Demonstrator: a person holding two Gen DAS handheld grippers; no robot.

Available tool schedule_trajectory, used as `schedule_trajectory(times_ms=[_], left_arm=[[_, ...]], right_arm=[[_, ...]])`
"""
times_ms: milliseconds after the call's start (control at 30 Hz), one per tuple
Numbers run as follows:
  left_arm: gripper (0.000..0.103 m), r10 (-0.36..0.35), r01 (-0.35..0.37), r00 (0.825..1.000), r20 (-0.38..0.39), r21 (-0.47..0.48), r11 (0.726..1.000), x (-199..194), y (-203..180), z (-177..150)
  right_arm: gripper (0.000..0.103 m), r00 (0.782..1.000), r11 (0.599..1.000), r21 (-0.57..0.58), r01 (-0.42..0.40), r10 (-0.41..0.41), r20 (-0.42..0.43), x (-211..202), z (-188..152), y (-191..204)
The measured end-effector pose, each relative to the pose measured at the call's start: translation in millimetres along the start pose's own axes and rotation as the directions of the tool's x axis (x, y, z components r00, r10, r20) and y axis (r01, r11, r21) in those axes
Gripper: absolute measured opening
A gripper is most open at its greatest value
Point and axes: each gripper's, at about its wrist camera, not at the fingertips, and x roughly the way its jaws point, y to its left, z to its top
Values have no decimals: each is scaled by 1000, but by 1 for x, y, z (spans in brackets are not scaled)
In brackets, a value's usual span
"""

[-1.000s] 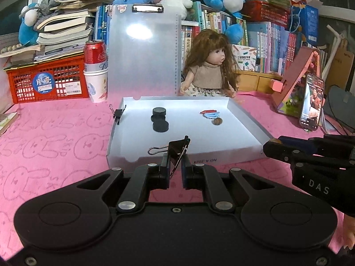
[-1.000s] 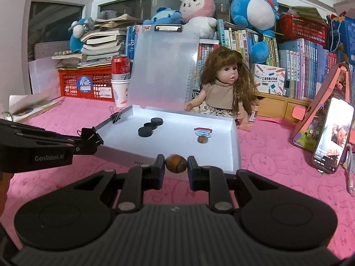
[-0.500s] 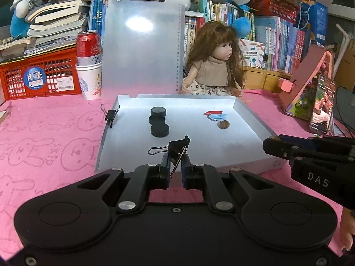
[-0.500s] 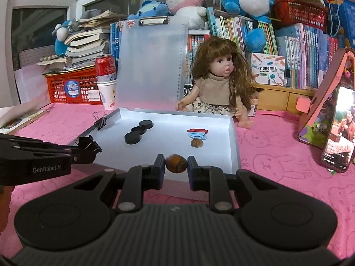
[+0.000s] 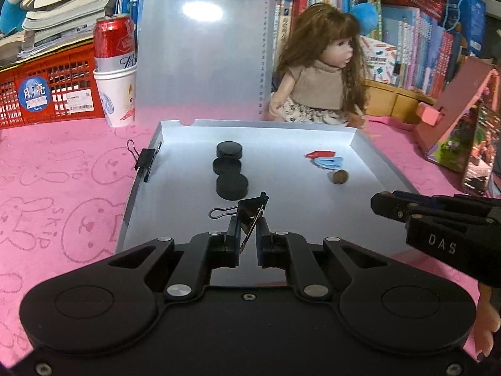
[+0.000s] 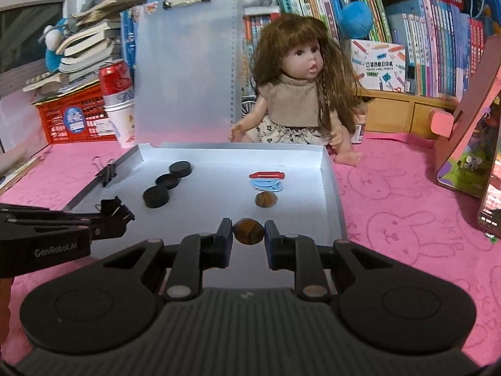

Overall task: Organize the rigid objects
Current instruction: 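Carry the binder clip and brown nut with both tools over the white tray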

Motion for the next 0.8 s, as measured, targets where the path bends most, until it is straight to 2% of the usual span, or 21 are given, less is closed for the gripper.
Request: schedule_trajectory(times_ms=[300, 667, 800], left_arm=[[10, 8, -8, 999, -37, -10, 1000, 26, 6, 5], [10, 17, -17, 999, -40, -2, 1000, 39, 4, 9], [10, 17, -17, 999, -35, 8, 1000, 41, 2, 8]], right_arm=[[27, 999, 999, 32, 9, -8, -36, 31, 6, -6], [27, 996, 996, 88, 28, -20, -83, 56, 8, -15], [27, 997, 997, 66, 38, -33, -74, 58, 8, -13]])
